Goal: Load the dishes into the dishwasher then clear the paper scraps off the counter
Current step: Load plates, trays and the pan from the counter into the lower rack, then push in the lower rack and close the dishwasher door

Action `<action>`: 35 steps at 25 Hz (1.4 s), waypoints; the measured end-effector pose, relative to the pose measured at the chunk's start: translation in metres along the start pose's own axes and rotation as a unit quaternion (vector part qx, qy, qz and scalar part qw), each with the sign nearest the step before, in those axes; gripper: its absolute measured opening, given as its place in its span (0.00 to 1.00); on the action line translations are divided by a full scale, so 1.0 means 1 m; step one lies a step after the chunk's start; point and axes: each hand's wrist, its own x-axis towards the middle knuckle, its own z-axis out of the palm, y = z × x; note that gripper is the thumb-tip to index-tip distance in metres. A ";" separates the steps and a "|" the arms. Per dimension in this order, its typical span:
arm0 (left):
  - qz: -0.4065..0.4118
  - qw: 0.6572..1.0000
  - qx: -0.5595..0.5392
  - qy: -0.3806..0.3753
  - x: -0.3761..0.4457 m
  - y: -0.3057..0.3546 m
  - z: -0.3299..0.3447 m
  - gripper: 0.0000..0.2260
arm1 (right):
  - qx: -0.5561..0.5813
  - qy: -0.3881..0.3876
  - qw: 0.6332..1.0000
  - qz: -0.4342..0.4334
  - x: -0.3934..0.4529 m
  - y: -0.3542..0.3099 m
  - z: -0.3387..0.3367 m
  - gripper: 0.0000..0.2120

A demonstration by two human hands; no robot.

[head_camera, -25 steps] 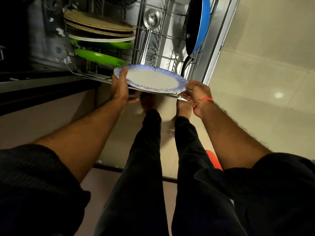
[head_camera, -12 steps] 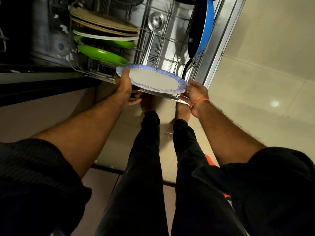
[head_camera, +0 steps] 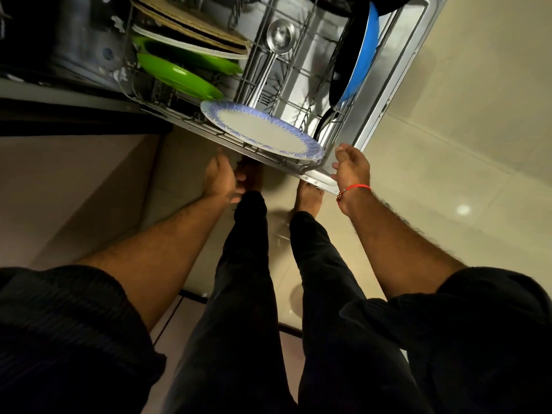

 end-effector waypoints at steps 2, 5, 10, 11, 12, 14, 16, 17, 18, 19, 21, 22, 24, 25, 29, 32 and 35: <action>0.034 0.999 0.007 0.011 -0.008 -0.007 0.007 0.17 | -0.035 -0.011 0.999 -0.018 0.003 -0.010 -0.013 0.11; 0.034 0.999 -0.024 0.024 -0.007 -0.021 0.022 0.19 | -0.073 -0.021 0.996 -0.049 0.014 -0.036 -0.031 0.13; 0.078 0.997 -0.005 0.009 -0.033 -0.029 0.055 0.15 | -0.161 -0.051 0.980 -0.104 0.040 -0.078 -0.041 0.13; 0.105 0.995 0.002 0.003 -0.038 -0.032 0.062 0.13 | -0.188 -0.072 0.971 -0.126 0.046 -0.087 -0.039 0.14; 0.130 0.991 0.013 -0.006 -0.044 -0.031 0.068 0.12 | -0.214 -0.089 0.961 -0.152 0.055 -0.098 -0.038 0.15; 0.156 0.987 0.019 -0.022 -0.055 -0.035 0.083 0.13 | -0.265 -0.111 0.939 -0.191 0.069 -0.118 -0.038 0.16; 0.184 0.982 0.021 -0.042 -0.065 -0.039 0.103 0.11 | -0.316 -0.138 0.913 -0.218 0.083 -0.134 -0.039 0.18; 0.205 0.976 0.025 -0.062 -0.070 -0.041 0.114 0.09 | -0.341 -0.150 0.901 -0.223 0.092 -0.141 -0.042 0.19; 0.235 0.969 0.023 -0.079 -0.077 -0.041 0.127 0.08 | -0.367 -0.166 0.886 -0.231 0.103 -0.149 -0.047 0.19; 0.261 0.961 0.015 -0.085 -0.084 -0.041 0.139 0.06 | -0.392 -0.189 0.866 -0.245 0.113 -0.156 -0.050 0.20; 0.301 0.950 -0.003 -0.079 -0.095 -0.033 0.169 0.04 | -0.438 -0.239 0.820 -0.279 0.136 -0.172 -0.058 0.21; 0.309 0.948 -0.012 -0.076 -0.098 -0.029 0.186 0.05 | -0.455 -0.256 0.799 -0.297 0.147 -0.180 -0.063 0.21; 0.313 0.949 -0.026 -0.030 -0.105 -0.020 0.219 0.08 | -0.477 -0.296 0.761 -0.324 0.164 -0.195 -0.077 0.22; 0.314 0.949 -0.036 0.006 -0.106 -0.016 0.234 0.10 | -0.489 -0.315 0.735 -0.347 0.170 -0.202 -0.084 0.22; 0.311 0.943 -0.054 0.102 -0.097 0.006 0.282 0.16 | -0.513 -0.376 0.611 -0.471 0.195 -0.224 -0.097 0.24; 0.279 0.949 0.005 0.147 -0.075 0.030 0.305 0.25 | -0.544 -0.391 0.541 -0.508 0.215 -0.224 -0.089 0.32; 0.257 0.947 0.057 0.185 -0.049 0.048 0.328 0.38 | -0.548 -0.389 0.497 -0.548 0.241 -0.214 -0.073 0.40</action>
